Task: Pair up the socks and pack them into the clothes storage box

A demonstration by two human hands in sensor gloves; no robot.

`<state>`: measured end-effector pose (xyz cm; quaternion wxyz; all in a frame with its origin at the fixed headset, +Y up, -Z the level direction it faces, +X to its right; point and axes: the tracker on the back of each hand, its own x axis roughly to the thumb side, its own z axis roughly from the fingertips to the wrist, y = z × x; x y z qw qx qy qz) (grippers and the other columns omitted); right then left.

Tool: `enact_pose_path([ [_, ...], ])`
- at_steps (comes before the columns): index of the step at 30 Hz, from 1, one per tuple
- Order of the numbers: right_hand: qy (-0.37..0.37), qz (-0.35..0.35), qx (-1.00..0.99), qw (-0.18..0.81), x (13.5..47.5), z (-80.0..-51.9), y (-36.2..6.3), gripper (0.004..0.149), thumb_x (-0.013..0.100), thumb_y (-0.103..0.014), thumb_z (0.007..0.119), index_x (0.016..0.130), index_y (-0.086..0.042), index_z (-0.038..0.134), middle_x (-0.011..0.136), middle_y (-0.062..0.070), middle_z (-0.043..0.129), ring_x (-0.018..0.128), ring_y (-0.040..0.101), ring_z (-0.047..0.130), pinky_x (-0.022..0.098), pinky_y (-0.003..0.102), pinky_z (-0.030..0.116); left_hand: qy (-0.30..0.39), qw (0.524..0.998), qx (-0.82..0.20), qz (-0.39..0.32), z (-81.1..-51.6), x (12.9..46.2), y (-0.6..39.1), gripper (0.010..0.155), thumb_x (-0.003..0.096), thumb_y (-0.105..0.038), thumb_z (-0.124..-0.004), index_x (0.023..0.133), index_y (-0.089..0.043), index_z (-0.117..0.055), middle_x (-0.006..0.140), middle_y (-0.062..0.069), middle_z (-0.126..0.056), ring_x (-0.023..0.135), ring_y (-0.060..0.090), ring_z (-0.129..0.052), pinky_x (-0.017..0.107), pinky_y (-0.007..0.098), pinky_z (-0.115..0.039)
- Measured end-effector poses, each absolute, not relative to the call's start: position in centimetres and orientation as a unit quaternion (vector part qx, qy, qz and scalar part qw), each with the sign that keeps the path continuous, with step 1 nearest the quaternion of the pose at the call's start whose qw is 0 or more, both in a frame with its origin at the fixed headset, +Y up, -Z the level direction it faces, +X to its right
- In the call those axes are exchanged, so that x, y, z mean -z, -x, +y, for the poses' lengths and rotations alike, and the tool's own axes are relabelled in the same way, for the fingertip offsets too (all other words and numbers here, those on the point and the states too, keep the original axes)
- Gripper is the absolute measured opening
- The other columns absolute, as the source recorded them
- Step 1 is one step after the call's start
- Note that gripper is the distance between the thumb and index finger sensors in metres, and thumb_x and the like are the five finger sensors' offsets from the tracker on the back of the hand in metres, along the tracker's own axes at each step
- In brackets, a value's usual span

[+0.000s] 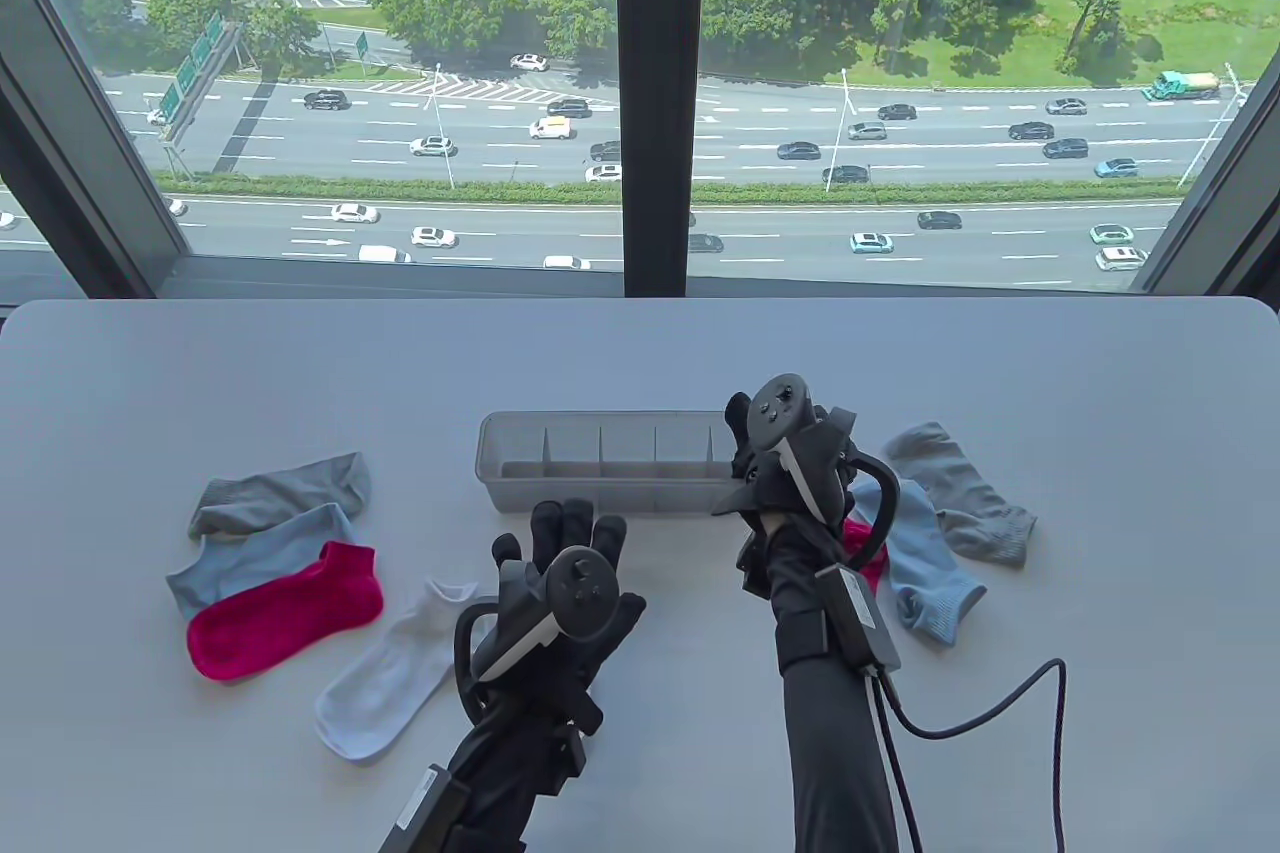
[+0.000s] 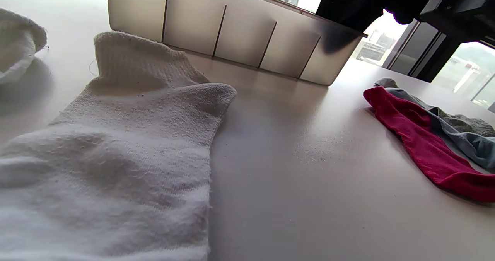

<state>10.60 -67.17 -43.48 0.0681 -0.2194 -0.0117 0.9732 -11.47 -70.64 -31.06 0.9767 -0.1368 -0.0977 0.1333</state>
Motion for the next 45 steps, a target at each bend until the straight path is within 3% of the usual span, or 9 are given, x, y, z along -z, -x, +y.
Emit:
enact_pose_path([
  [9, 0.187, -0.014, -0.98, 0.069, 43.1, -68.4, -10.5, 0.06, 0.058, -0.051, 0.07, 0.112, -0.028, 0.058, 0.117, 0.016, 0.056, 0.106, 0.039, 0.058, 0.077, 0.054, 0.06, 0.147, 0.976, -0.129, -0.099, -70.6, 31.0, 11.4, 0.072, 0.0614, -0.047, -0.052, 0.111, -0.029, -0.003, 0.116, -0.001, 0.014, 0.105, 0.028, 0.021, 0.071, 0.062, 0.008],
  [13, 0.133, -0.07, -0.984, 0.099, 40.5, -66.1, -11.9, 0.055, 0.056, -0.036, 0.077, 0.106, -0.017, 0.068, 0.107, 0.021, 0.072, 0.091, 0.04, 0.079, 0.066, 0.049, 0.074, 0.14, 0.975, -0.135, -0.104, -70.3, 30.9, 11.4, 0.072, 0.0615, -0.047, -0.052, 0.111, -0.029, -0.003, 0.116, 0.0, 0.014, 0.105, 0.028, 0.021, 0.071, 0.062, 0.007],
  [24, 0.082, 0.287, -0.954, 0.01, 34.7, -75.5, -14.8, 0.075, 0.055, -0.034, 0.079, 0.114, -0.005, 0.043, 0.109, 0.032, 0.052, 0.081, 0.034, 0.08, 0.059, 0.037, 0.079, 0.109, 0.971, -0.165, -0.137, -70.0, 30.0, 10.4, 0.072, 0.0613, -0.046, -0.051, 0.114, -0.019, -0.011, 0.122, 0.015, -0.007, 0.113, 0.044, -0.009, 0.079, 0.067, -0.023],
  [26, 0.071, 0.184, -0.977, -0.077, 34.3, -75.6, -14.8, 0.069, 0.048, -0.041, 0.077, 0.106, -0.01, 0.055, 0.098, 0.023, 0.068, 0.065, 0.019, 0.09, 0.047, 0.024, 0.085, 0.111, 0.966, -0.184, -0.141, -69.9, 30.0, 10.4, 0.072, 0.0613, -0.046, -0.051, 0.114, -0.016, -0.012, 0.122, 0.019, -0.014, 0.113, 0.048, -0.018, 0.079, 0.067, -0.03],
  [30, 0.078, 0.183, -0.979, 0.037, 34.1, -75.7, -15.4, 0.043, 0.053, -0.033, 0.08, 0.091, -0.014, 0.072, 0.076, 0.013, 0.084, 0.045, 0.012, 0.098, 0.03, 0.019, 0.088, 0.146, 0.941, -0.263, -0.153, -70.3, 30.1, 10.5, 0.07, 0.0615, -0.044, -0.05, 0.115, -0.008, -0.025, 0.121, 0.028, -0.036, 0.109, 0.054, -0.04, 0.077, 0.067, -0.043],
  [34, 0.03, 0.081, -0.985, 0.149, 32.8, -74.4, -14.2, 0.043, 0.053, -0.034, 0.082, 0.09, -0.013, 0.075, 0.073, 0.013, 0.089, 0.043, 0.012, 0.099, 0.028, 0.02, 0.089, 0.217, 0.882, -0.394, -0.142, -71.7, 30.6, 10.6, 0.072, 0.0617, -0.049, -0.047, 0.114, 0.0, -0.043, 0.114, 0.033, -0.057, 0.101, 0.058, -0.058, 0.072, 0.068, -0.054],
  [40, -0.133, 0.058, -0.929, 0.341, 30.7, -70.5, -8.6, 0.043, 0.054, -0.037, 0.081, 0.092, -0.02, 0.073, 0.079, 0.008, 0.088, 0.056, 0.016, 0.097, 0.039, 0.023, 0.088, 0.275, 0.76, -0.572, -0.14, -74.2, 30.9, 11.2, 0.086, 0.0595, -0.062, -0.046, 0.116, -0.002, -0.02, 0.12, 0.034, -0.033, 0.107, 0.06, -0.037, 0.075, 0.072, -0.039],
  [42, -0.182, 0.094, -0.913, 0.354, 30.1, -70.1, -7.3, 0.042, 0.057, -0.031, 0.076, 0.096, -0.018, 0.071, 0.086, 0.01, 0.085, 0.07, 0.022, 0.093, 0.05, 0.03, 0.086, 0.25, 0.701, -0.653, -0.142, -74.2, 31.2, 11.4, 0.08, 0.0594, -0.054, -0.059, 0.115, -0.004, -0.03, 0.116, 0.032, -0.042, 0.103, 0.059, -0.05, 0.074, 0.069, -0.048],
  [45, -0.174, 0.065, -0.903, 0.387, 30.1, -69.4, -8.3, 0.04, 0.057, -0.028, 0.074, 0.096, -0.02, 0.074, 0.086, 0.008, 0.087, 0.071, 0.022, 0.093, 0.052, 0.031, 0.085, 0.194, 0.727, -0.648, -0.118, -73.6, 31.5, 12.4, 0.056, 0.0596, -0.033, -0.067, 0.11, -0.011, -0.054, 0.109, 0.024, -0.068, 0.092, 0.05, -0.077, 0.068, 0.062, -0.068],
])
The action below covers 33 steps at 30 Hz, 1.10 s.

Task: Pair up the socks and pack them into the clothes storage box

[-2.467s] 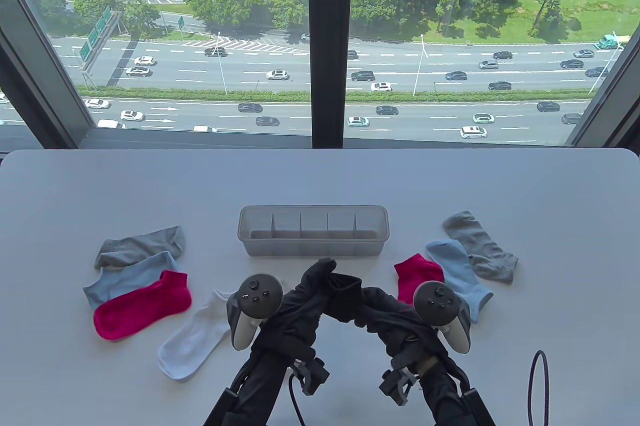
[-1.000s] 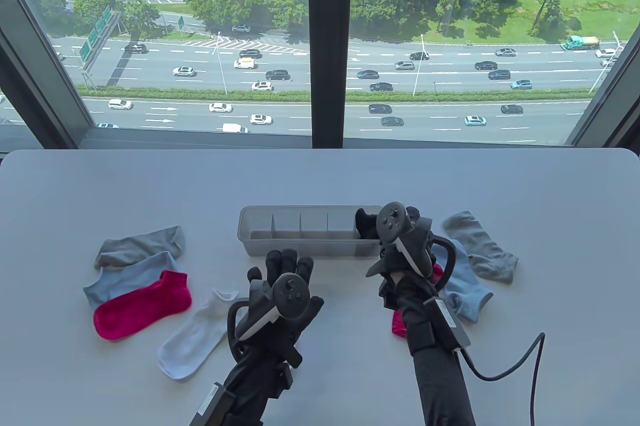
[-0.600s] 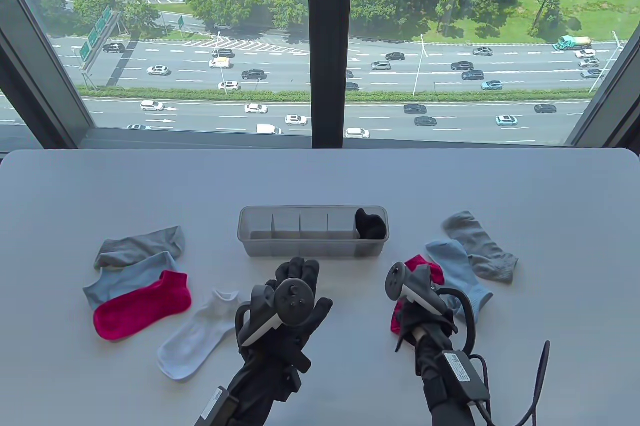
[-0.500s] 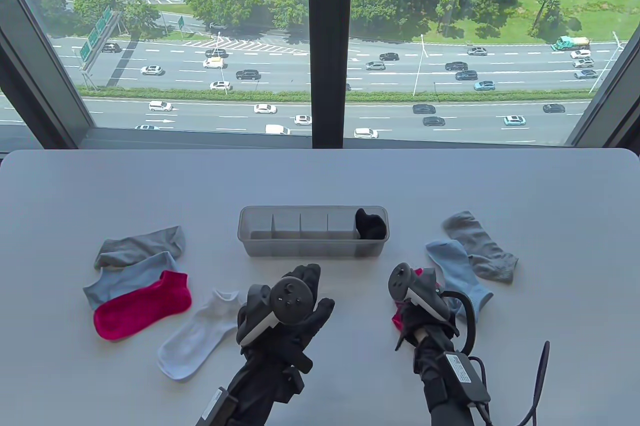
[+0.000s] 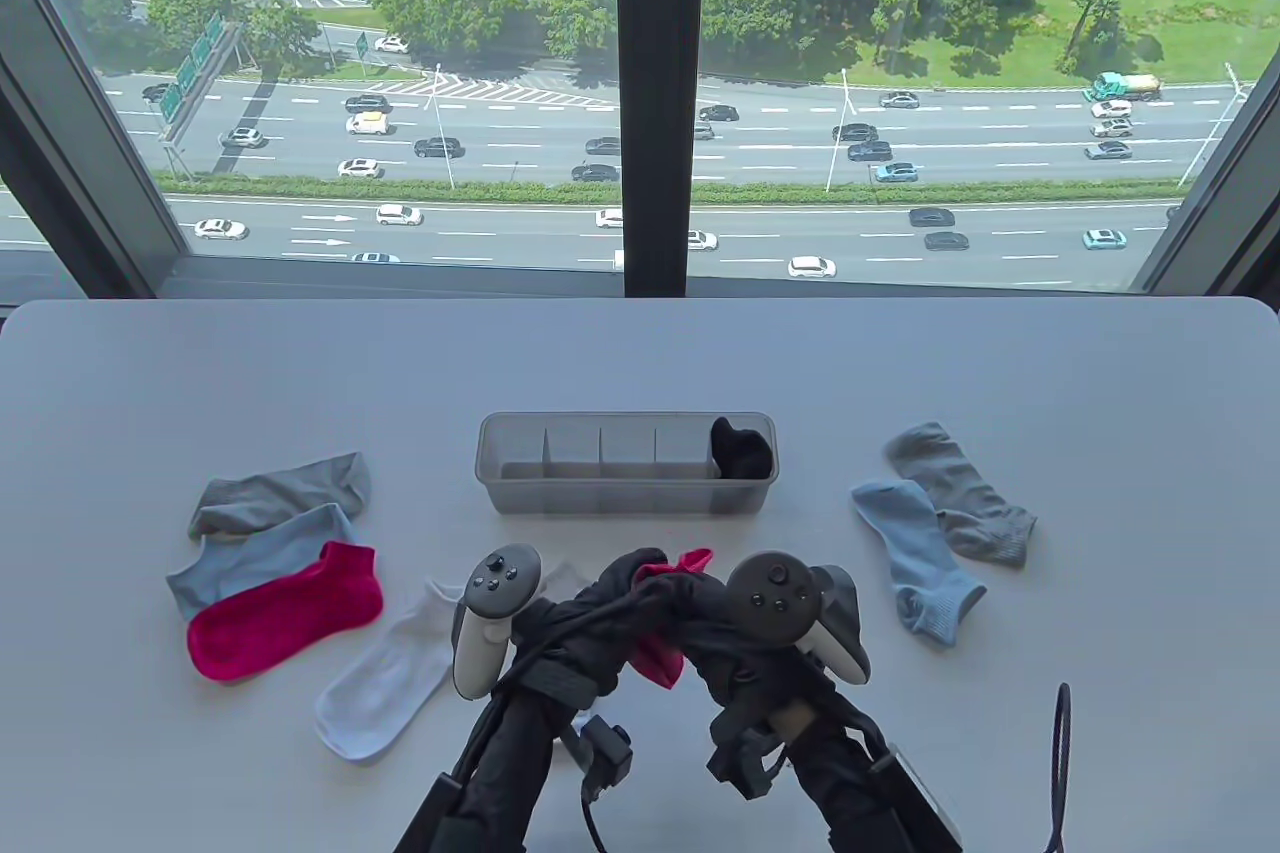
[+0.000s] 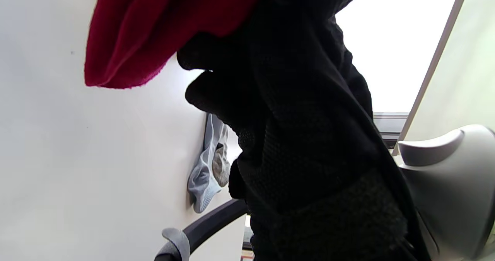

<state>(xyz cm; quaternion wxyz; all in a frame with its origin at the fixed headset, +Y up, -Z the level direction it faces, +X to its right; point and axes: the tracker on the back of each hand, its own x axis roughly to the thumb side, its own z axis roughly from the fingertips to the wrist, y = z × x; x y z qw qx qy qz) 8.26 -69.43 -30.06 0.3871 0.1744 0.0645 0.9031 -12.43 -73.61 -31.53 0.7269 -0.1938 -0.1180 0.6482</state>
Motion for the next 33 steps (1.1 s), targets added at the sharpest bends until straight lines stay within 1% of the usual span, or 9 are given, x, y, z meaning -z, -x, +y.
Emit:
enact_pose_path([
  [3, -0.137, -0.002, -0.913, 0.385, 30.0, -68.8, -9.7, 0.044, 0.055, -0.037, 0.079, 0.095, -0.024, 0.068, 0.083, 0.005, 0.082, 0.071, 0.021, 0.088, 0.052, 0.03, 0.082, 0.148, 0.752, -0.635, -0.1, -72.5, 31.3, 12.5, 0.044, 0.0585, -0.02, -0.062, 0.102, -0.015, -0.067, 0.097, 0.018, -0.084, 0.079, 0.039, -0.093, 0.061, 0.055, -0.079],
  [5, -0.126, -0.025, -0.922, 0.364, 30.3, -68.6, -10.7, 0.068, 0.051, -0.045, 0.079, 0.106, -0.017, 0.05, 0.094, 0.013, 0.068, 0.083, 0.028, 0.076, 0.062, 0.037, 0.075, 0.133, 0.749, -0.638, -0.118, -72.3, 31.3, 12.5, 0.042, 0.0584, -0.02, -0.061, 0.1, -0.018, -0.069, 0.093, 0.016, -0.086, 0.077, 0.038, -0.094, 0.061, 0.055, -0.078],
  [9, -0.224, 0.159, -0.837, 0.473, 31.7, -70.2, -12.0, 0.103, 0.053, -0.052, 0.074, 0.111, -0.018, -0.004, 0.11, 0.038, -0.002, 0.1, 0.06, 0.01, 0.072, 0.073, 0.031, 0.163, 0.717, -0.65, -0.194, -71.7, 31.4, 11.8, 0.042, 0.0604, -0.021, -0.059, 0.101, -0.025, -0.068, 0.09, 0.015, -0.087, 0.073, 0.037, -0.094, 0.061, 0.057, -0.076],
  [12, -0.194, 0.171, -0.785, 0.563, 32.1, -70.9, -12.1, 0.052, 0.057, -0.038, 0.076, 0.104, -0.019, 0.061, 0.118, 0.034, 0.028, 0.101, 0.063, 0.021, 0.072, 0.073, 0.035, 0.155, 0.748, -0.612, -0.203, -71.4, 31.2, 11.2, 0.041, 0.0606, -0.023, -0.061, 0.101, -0.026, -0.068, 0.089, 0.015, -0.088, 0.067, 0.035, -0.096, 0.057, 0.055, -0.079],
  [15, -0.106, 0.057, -0.831, 0.543, 32.1, -70.0, -13.7, 0.04, 0.057, -0.036, 0.076, 0.093, -0.022, 0.068, 0.077, 0.006, 0.094, 0.066, 0.023, 0.098, 0.056, 0.044, 0.084, 0.202, 0.817, -0.505, -0.191, -71.1, 31.2, 10.8, 0.053, 0.0576, -0.027, -0.075, 0.107, -0.019, -0.056, 0.088, 0.016, -0.086, 0.056, 0.032, -0.09, 0.05, 0.053, -0.075],
  [18, -0.069, -0.021, -0.85, 0.521, 31.7, -68.7, -15.7, 0.041, 0.057, -0.035, 0.078, 0.095, -0.023, 0.066, 0.07, 0.006, 0.093, 0.052, 0.014, 0.096, 0.048, 0.038, 0.084, 0.205, 0.919, -0.294, -0.164, -71.2, 31.4, 10.6, 0.047, 0.0572, -0.028, -0.073, 0.102, -0.019, -0.064, 0.078, 0.009, -0.092, 0.049, 0.023, -0.092, 0.043, 0.046, -0.08],
  [23, -0.038, -0.067, -0.842, 0.534, 31.4, -67.7, -17.4, 0.046, 0.056, -0.027, 0.078, 0.099, -0.021, 0.062, 0.079, 0.011, 0.087, 0.061, 0.021, 0.092, 0.054, 0.043, 0.08, 0.212, 0.941, -0.243, -0.105, -70.7, 31.1, 10.2, 0.046, 0.0575, -0.031, -0.073, 0.1, -0.015, -0.07, 0.081, 0.013, -0.096, 0.057, 0.033, -0.095, 0.049, 0.053, -0.079],
  [27, -0.089, -0.03, -0.893, 0.439, 31.5, -66.9, -17.0, 0.045, 0.056, -0.02, 0.079, 0.099, -0.017, 0.065, 0.087, 0.017, 0.081, 0.067, 0.024, 0.089, 0.056, 0.045, 0.079, 0.139, 0.931, -0.297, -0.158, -69.6, 30.5, 10.0, 0.073, 0.0577, -0.035, -0.072, 0.116, -0.016, -0.034, 0.121, 0.023, -0.042, 0.109, 0.052, -0.047, 0.075, 0.072, -0.044],
  [33, -0.187, 0.039, -0.898, 0.397, 30.6, -65.3, -14.3, 0.045, 0.053, -0.028, 0.085, 0.094, -0.014, 0.072, 0.074, 0.014, 0.093, 0.047, 0.015, 0.097, 0.041, 0.037, 0.087, 0.079, 0.875, -0.421, -0.226, -67.8, 29.8, 8.1, 0.079, 0.0572, -0.044, -0.07, 0.116, -0.016, -0.026, 0.122, 0.023, -0.035, 0.112, 0.05, -0.043, 0.076, 0.071, -0.044],
])
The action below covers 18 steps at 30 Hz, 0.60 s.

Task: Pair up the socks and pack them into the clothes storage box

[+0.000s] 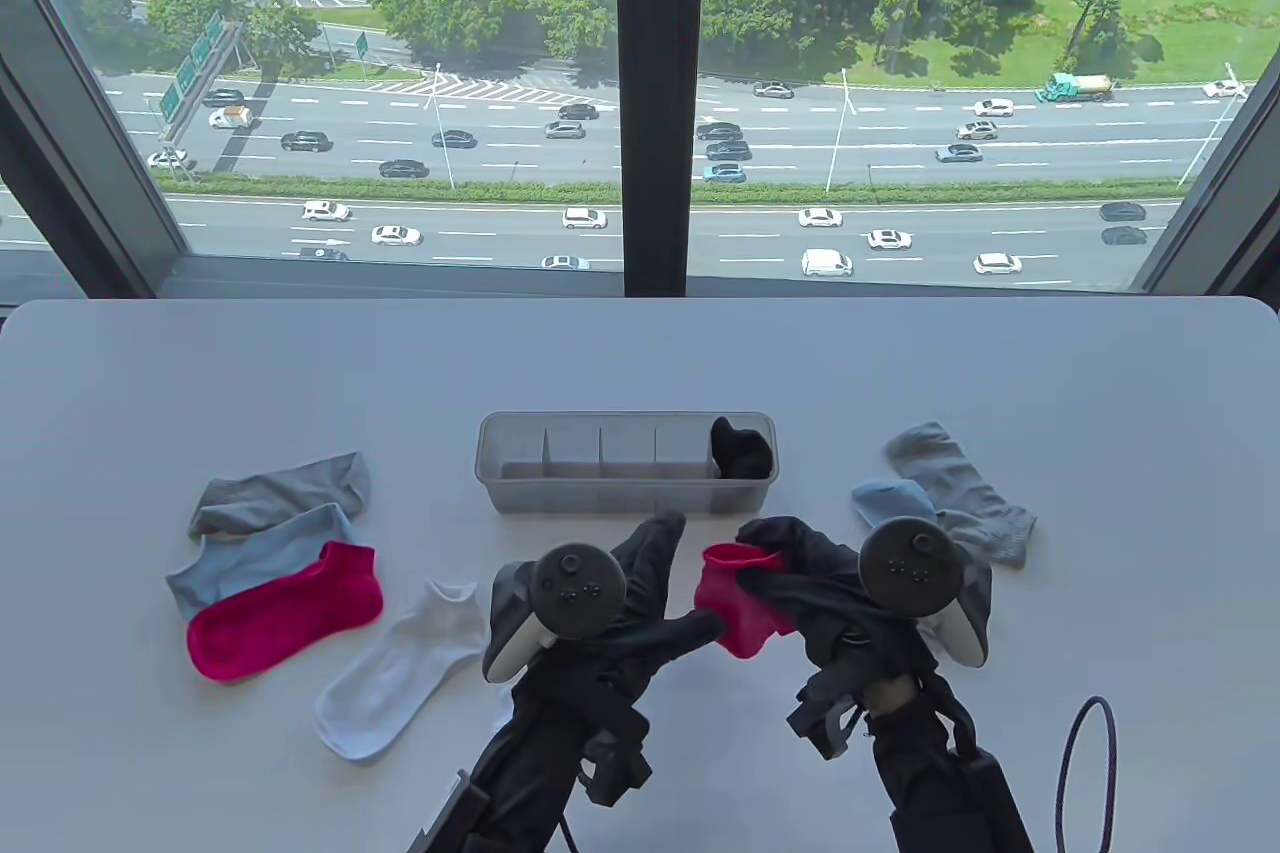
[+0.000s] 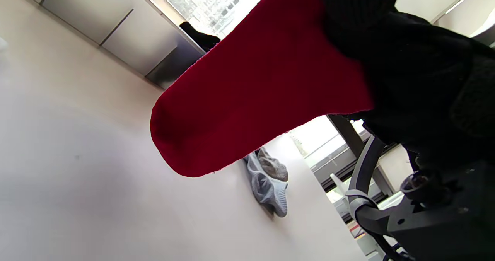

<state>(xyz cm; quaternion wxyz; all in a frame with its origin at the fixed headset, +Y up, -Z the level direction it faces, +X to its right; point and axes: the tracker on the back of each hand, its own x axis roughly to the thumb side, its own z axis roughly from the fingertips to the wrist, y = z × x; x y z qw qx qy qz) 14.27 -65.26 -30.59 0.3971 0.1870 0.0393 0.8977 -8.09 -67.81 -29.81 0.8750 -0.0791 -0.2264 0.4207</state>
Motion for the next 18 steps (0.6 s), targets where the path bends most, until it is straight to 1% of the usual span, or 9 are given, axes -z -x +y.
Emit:
enact_pose_path([
  [1, -0.202, 0.052, -0.895, 0.394, 30.4, -65.0, -14.1, 0.045, 0.054, -0.028, 0.084, 0.094, -0.013, 0.072, 0.075, 0.013, 0.093, 0.048, 0.014, 0.097, 0.041, 0.037, 0.087, 0.049, 0.868, -0.445, -0.215, -67.6, 29.8, 8.1, 0.065, 0.058, -0.038, -0.07, 0.113, -0.013, -0.045, 0.118, 0.024, -0.05, 0.106, 0.05, -0.058, 0.074, 0.069, -0.053],
  [2, -0.215, 0.073, -0.887, 0.403, 30.3, -64.7, -14.0, 0.045, 0.054, -0.027, 0.084, 0.094, -0.012, 0.071, 0.075, 0.014, 0.092, 0.048, 0.015, 0.097, 0.041, 0.037, 0.087, 0.003, 0.851, -0.487, -0.196, -67.3, 29.7, 8.4, 0.043, 0.0584, -0.03, -0.069, 0.098, -0.014, -0.072, 0.104, 0.019, -0.079, 0.092, 0.045, -0.083, 0.068, 0.062, -0.069],
  [5, -0.223, 0.113, -0.857, 0.451, 30.3, -64.4, -14.6, 0.049, 0.055, -0.024, 0.082, 0.099, -0.009, 0.065, 0.078, 0.017, 0.09, 0.049, 0.016, 0.097, 0.041, 0.038, 0.087, 0.061, 0.828, -0.517, -0.21, -67.2, 29.9, 8.6, 0.04, 0.0585, -0.029, -0.069, 0.093, -0.01, -0.077, 0.075, 0.014, -0.099, 0.06, 0.031, -0.102, 0.052, 0.052, -0.085],
  [8, -0.186, 0.147, -0.885, 0.401, 31.2, -66.3, -14.8, 0.053, 0.055, -0.024, 0.082, 0.102, -0.008, 0.062, 0.08, 0.017, 0.089, 0.049, 0.015, 0.097, 0.041, 0.037, 0.087, 0.119, 0.865, -0.455, -0.177, -68.5, 30.5, 7.9, 0.041, 0.0593, -0.027, -0.068, 0.093, -0.006, -0.076, 0.07, 0.014, -0.1, 0.055, 0.031, -0.103, 0.048, 0.052, -0.085],
  [10, -0.114, 0.121, -0.927, 0.336, 31.9, -69.1, -14.5, 0.057, 0.056, -0.024, 0.08, 0.105, -0.007, 0.057, 0.087, 0.023, 0.083, 0.061, 0.025, 0.094, 0.051, 0.045, 0.082, 0.12, 0.925, -0.326, -0.157, -69.9, 30.5, 7.1, 0.05, 0.0602, -0.025, -0.065, 0.106, -0.006, -0.061, 0.099, 0.023, -0.082, 0.086, 0.046, -0.086, 0.065, 0.063, -0.069],
  [12, -0.085, 0.09, -0.962, 0.244, 32.4, -71.4, -14.3, 0.07, 0.057, -0.031, 0.077, 0.112, -0.004, 0.043, 0.111, 0.035, 0.051, 0.098, 0.057, 0.056, 0.067, 0.067, 0.059, 0.128, 0.963, -0.177, -0.16, -70.8, 30.5, 6.8, 0.064, 0.0609, -0.032, -0.062, 0.116, -0.015, -0.033, 0.123, 0.019, -0.039, 0.115, 0.046, -0.038, 0.078, 0.071, -0.038],
  [13, -0.084, 0.121, -0.968, 0.204, 32.3, -71.6, -14.3, 0.072, 0.059, -0.034, 0.07, 0.114, -0.005, 0.033, 0.116, 0.036, 0.032, 0.1, 0.063, 0.028, 0.068, 0.075, 0.044, 0.118, 0.972, -0.127, -0.156, -70.9, 30.5, 6.9, 0.067, 0.0608, -0.035, -0.062, 0.116, -0.018, -0.028, 0.125, 0.016, -0.031, 0.117, 0.044, -0.03, 0.079, 0.07, -0.032],
  [14, -0.095, 0.131, -0.971, 0.178, 32.2, -71.5, -14.2, 0.071, 0.06, -0.036, 0.067, 0.115, -0.008, 0.031, 0.118, 0.035, 0.023, 0.1, 0.062, 0.022, 0.069, 0.075, 0.042, 0.107, 0.978, -0.091, -0.156, -70.7, 30.5, 7.1, 0.069, 0.0606, -0.037, -0.061, 0.116, -0.019, -0.025, 0.125, 0.014, -0.024, 0.117, 0.042, -0.024, 0.079, 0.069, -0.027],
  [18, -0.139, 0.229, -0.946, 0.182, 31.6, -71.8, -12.7, 0.063, 0.062, -0.039, 0.059, 0.116, -0.009, 0.046, 0.118, 0.037, 0.039, 0.102, 0.059, 0.029, 0.068, 0.075, 0.044, 0.111, 0.981, -0.107, -0.121, -69.9, 30.5, 8.9, 0.072, 0.06, -0.043, -0.06, 0.116, -0.019, -0.022, 0.125, 0.013, -0.018, 0.117, 0.041, -0.015, 0.08, 0.068, -0.02],
])
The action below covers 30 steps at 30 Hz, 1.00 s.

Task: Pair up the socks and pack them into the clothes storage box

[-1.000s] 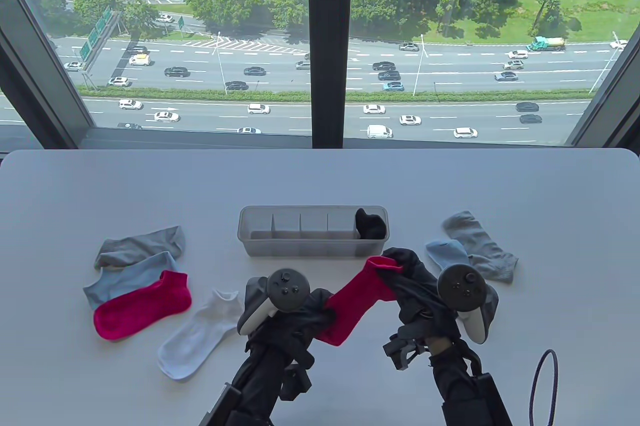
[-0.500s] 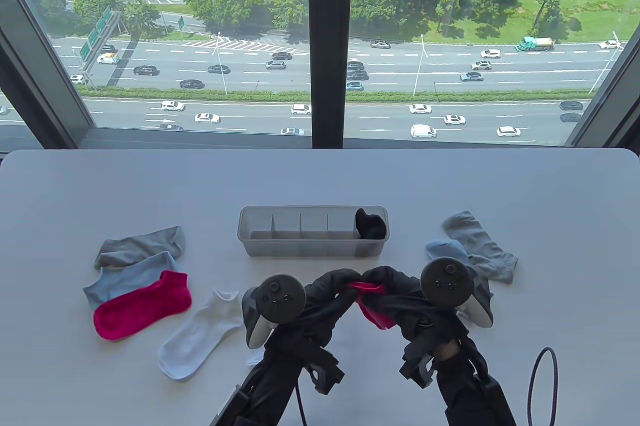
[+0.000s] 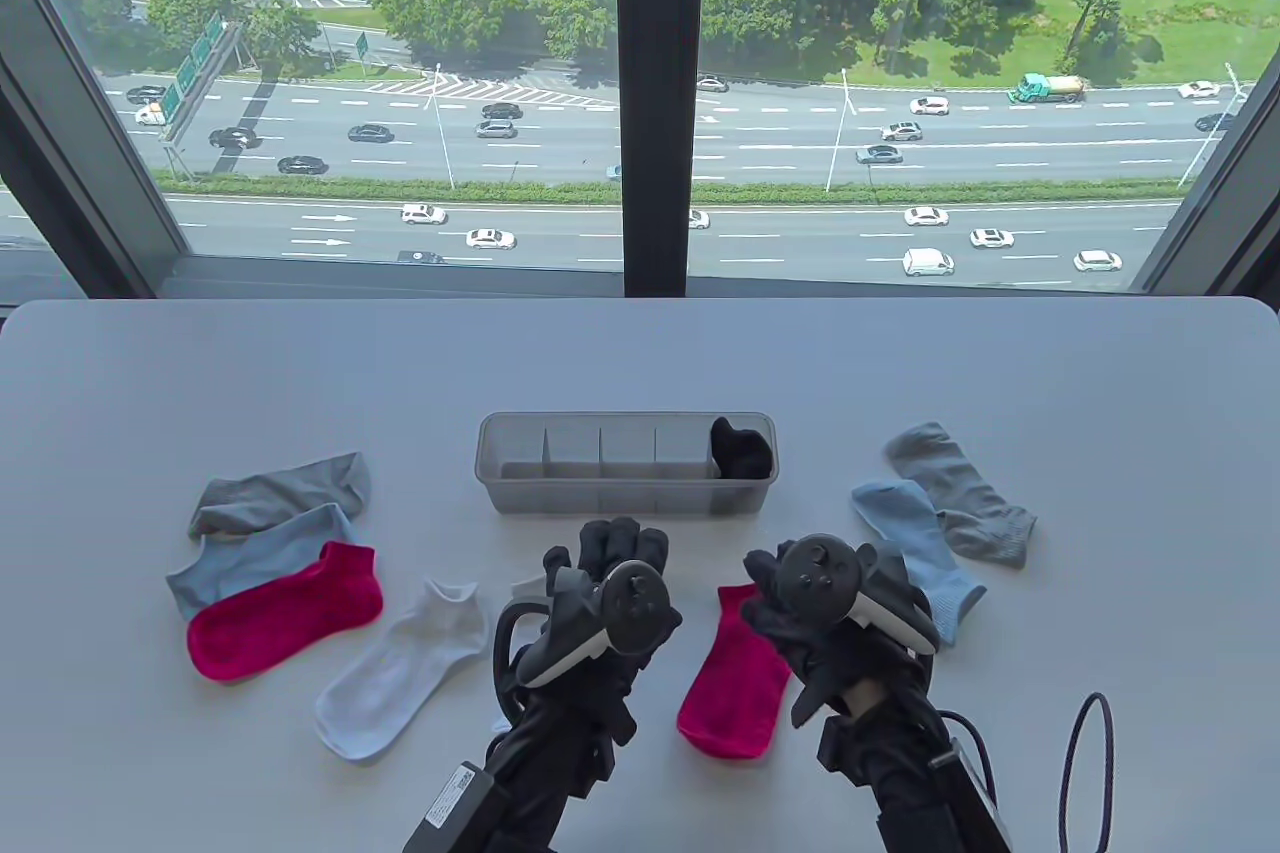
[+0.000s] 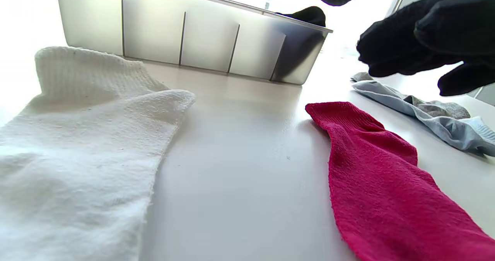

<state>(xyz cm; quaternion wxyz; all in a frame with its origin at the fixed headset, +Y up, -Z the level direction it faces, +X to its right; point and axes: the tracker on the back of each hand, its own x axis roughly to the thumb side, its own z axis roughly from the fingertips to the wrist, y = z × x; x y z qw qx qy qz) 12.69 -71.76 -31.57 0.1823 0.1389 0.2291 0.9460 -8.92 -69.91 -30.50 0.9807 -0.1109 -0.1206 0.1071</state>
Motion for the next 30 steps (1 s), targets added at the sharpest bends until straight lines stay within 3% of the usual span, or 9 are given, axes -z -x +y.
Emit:
enact_pose_path([
  [2, -0.129, 0.318, -0.926, 0.155, 31.7, -74.3, -11.5, 0.065, 0.063, -0.04, 0.056, 0.116, -0.007, 0.041, 0.117, 0.038, 0.039, 0.102, 0.059, 0.029, 0.068, 0.075, 0.042, 0.115, 0.981, -0.123, -0.093, -69.3, 30.5, 10.4, 0.072, 0.06, -0.044, -0.059, 0.116, -0.019, -0.022, 0.125, 0.013, -0.017, 0.117, 0.04, -0.014, 0.08, 0.067, -0.019],
  [4, -0.115, 0.362, -0.917, 0.121, 32.0, -76.0, -11.0, 0.068, 0.062, -0.042, 0.052, 0.115, -0.008, 0.027, 0.116, 0.032, 0.019, 0.101, 0.056, 0.012, 0.068, 0.077, 0.027, 0.107, 0.983, -0.13, -0.072, -68.5, 30.6, 12.0, 0.071, 0.0599, -0.043, -0.059, 0.117, -0.019, -0.024, 0.125, 0.013, -0.019, 0.117, 0.04, -0.015, 0.08, 0.067, -0.019],
  [7, -0.116, 0.244, -0.951, 0.151, 32.3, -74.5, -11.0, 0.069, 0.061, -0.043, 0.053, 0.115, -0.009, 0.027, 0.117, 0.033, 0.022, 0.102, 0.056, 0.015, 0.068, 0.077, 0.025, 0.086, 0.99, -0.111, -0.031, -67.2, 30.5, 16.2, 0.072, 0.0591, -0.044, -0.061, 0.117, -0.02, -0.027, 0.126, 0.013, -0.022, 0.118, 0.041, -0.019, 0.081, 0.068, -0.023],
  [11, -0.116, 0.171, -0.957, 0.204, 32.1, -72.5, -11.7, 0.069, 0.061, -0.043, 0.054, 0.116, -0.01, 0.028, 0.117, 0.034, 0.014, 0.101, 0.056, 0.008, 0.068, 0.077, 0.023, 0.106, 0.988, -0.075, 0.086, -66.3, 31.4, 24.2, 0.073, 0.0588, -0.043, -0.064, 0.117, -0.019, -0.028, 0.125, 0.016, -0.028, 0.117, 0.045, -0.028, 0.081, 0.068, -0.031],
  [16, -0.109, 0.171, -0.959, 0.197, 32.1, -72.5, -12.6, 0.069, 0.062, -0.043, 0.054, 0.115, -0.008, 0.028, 0.115, 0.035, 0.01, 0.098, 0.057, 0.004, 0.067, 0.077, 0.022, 0.21, 0.955, -0.061, 0.202, -71.2, 32.3, 32.1, 0.069, 0.0575, -0.04, -0.068, 0.115, -0.014, -0.039, 0.119, 0.021, -0.049, 0.108, 0.049, -0.055, 0.076, 0.063, -0.054],
  [21, -0.099, 0.181, -0.956, 0.21, 32.4, -72.8, -13.0, 0.069, 0.062, -0.042, 0.055, 0.115, -0.008, 0.028, 0.114, 0.035, 0.008, 0.097, 0.057, 0.001, 0.068, 0.076, 0.022, 0.281, 0.93, -0.084, 0.223, -75.6, 32.4, 35.0, 0.072, 0.0559, -0.041, -0.07, 0.115, -0.018, -0.036, 0.122, 0.015, -0.041, 0.106, 0.042, -0.051, 0.076, 0.059, -0.059],
  [23, -0.099, 0.18, -0.956, 0.212, 32.4, -72.9, -13.1, 0.068, 0.062, -0.042, 0.055, 0.115, -0.008, 0.028, 0.114, 0.035, 0.007, 0.097, 0.057, 0.001, 0.068, 0.077, 0.022, 0.249, 0.935, -0.094, 0.232, -76.0, 32.7, 35.4, 0.068, 0.0556, -0.041, -0.071, 0.113, -0.021, -0.041, 0.12, 0.013, -0.038, 0.101, 0.041, -0.05, 0.074, 0.056, -0.06],
  [27, -0.099, 0.179, -0.956, 0.212, 32.4, -72.8, -13.0, 0.068, 0.062, -0.042, 0.055, 0.115, -0.008, 0.029, 0.114, 0.035, 0.007, 0.097, 0.057, 0.001, 0.068, 0.076, 0.023, 0.184, 0.954, -0.05, 0.231, -76.1, 32.8, 35.4, 0.041, 0.0576, -0.029, -0.068, 0.098, -0.023, -0.062, 0.103, 0.012, -0.063, 0.081, 0.037, -0.074, 0.058, 0.052, -0.075],
  [30, -0.102, 0.173, -0.956, 0.216, 32.4, -72.6, -13.1, 0.068, 0.062, -0.042, 0.055, 0.115, -0.008, 0.029, 0.114, 0.035, 0.007, 0.097, 0.058, 0.001, 0.068, 0.076, 0.023, 0.183, 0.957, -0.044, 0.22, -75.3, 32.6, 35.3, 0.042, 0.0567, -0.027, -0.065, 0.097, -0.016, -0.066, 0.1, 0.015, -0.071, 0.078, 0.038, -0.081, 0.056, 0.053, -0.078],
])
